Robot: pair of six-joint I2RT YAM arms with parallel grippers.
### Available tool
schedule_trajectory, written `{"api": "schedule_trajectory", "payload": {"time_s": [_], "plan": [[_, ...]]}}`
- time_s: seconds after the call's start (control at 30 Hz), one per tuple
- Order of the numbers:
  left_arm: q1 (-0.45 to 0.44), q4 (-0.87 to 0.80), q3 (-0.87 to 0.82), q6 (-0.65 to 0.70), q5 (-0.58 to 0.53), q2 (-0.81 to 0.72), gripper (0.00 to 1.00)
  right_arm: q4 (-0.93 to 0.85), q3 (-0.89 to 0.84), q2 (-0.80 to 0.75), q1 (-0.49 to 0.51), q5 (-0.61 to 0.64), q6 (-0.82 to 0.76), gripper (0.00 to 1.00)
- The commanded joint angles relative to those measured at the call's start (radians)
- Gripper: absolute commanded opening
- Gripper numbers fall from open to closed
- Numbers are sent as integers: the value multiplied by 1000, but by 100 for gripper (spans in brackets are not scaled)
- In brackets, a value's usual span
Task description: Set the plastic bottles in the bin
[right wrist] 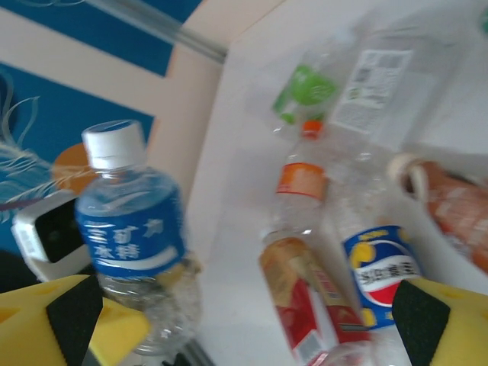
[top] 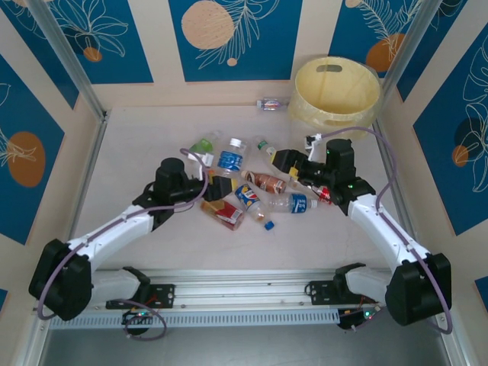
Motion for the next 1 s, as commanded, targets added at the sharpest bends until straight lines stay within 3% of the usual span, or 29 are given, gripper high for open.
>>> {"api": "schedule_trajectory", "payload": {"time_s": [0.0,0.53,0.6,0.67,0.73,0.97], "plan": [[-39,112,72,13,79,51,39,102,56,14,44,-84,47,100],[-137,140,178,65,125,176,41,170,86,118,141,-2,99,99],[-139,129,181,66,115,180,41,152,97,124,144,3,94,95],[-141,120,180,66,93,179,41,142,94,120,144,5,89,81],[-141,109,183,69,86,184,41,136,89,115,145,-2,80,74],[-141,88,204,71,91,205,44,63,122,118,147,-7,2,58]]}}
